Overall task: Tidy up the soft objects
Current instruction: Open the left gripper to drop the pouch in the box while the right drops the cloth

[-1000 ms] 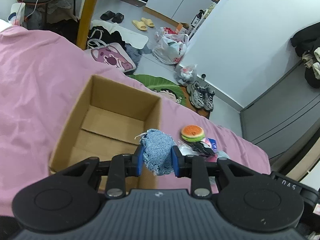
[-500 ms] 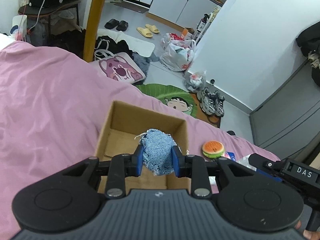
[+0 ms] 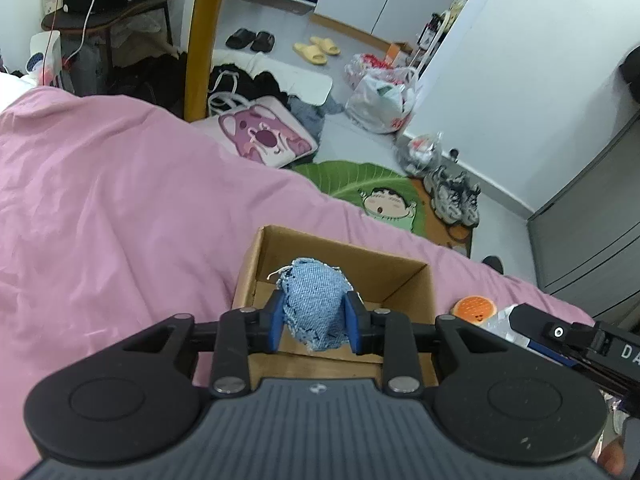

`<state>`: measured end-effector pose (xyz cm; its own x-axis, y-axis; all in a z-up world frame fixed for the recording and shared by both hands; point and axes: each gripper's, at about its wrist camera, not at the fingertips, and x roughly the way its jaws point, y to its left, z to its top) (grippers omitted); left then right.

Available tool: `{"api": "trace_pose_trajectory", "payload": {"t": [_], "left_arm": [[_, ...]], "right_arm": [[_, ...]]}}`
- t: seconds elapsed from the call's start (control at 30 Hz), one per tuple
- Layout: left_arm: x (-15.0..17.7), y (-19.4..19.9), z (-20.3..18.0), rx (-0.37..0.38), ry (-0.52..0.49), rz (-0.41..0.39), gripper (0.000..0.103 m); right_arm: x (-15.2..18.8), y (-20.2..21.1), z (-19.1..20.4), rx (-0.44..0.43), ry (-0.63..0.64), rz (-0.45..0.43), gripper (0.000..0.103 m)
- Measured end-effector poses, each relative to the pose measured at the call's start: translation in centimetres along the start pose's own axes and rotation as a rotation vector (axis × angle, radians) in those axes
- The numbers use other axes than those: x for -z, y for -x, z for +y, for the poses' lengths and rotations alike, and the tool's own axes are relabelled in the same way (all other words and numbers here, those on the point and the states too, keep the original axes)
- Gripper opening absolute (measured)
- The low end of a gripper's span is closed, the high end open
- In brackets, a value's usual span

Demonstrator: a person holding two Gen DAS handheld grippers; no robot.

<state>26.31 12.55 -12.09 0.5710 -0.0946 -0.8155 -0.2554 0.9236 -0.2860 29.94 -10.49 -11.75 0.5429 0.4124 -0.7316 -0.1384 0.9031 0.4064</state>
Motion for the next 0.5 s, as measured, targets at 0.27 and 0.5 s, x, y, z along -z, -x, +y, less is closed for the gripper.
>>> {"api": "trace_pose_trajectory", "payload": {"t": [0.27, 0.5], "left_arm": [[-1.0, -0.2, 0.3, -0.038, -0.037, 0.024, 0.035], [-2.4, 1.2, 1.4, -0.066, -0.005, 0.012, 0.058]], "right_arm": [[-0.5, -1.5, 1.6, -0.021, 0.03, 0.026, 0.038], [-0.9, -1.5, 2.2, -0.076, 0.015, 0.039, 0.059]]}}
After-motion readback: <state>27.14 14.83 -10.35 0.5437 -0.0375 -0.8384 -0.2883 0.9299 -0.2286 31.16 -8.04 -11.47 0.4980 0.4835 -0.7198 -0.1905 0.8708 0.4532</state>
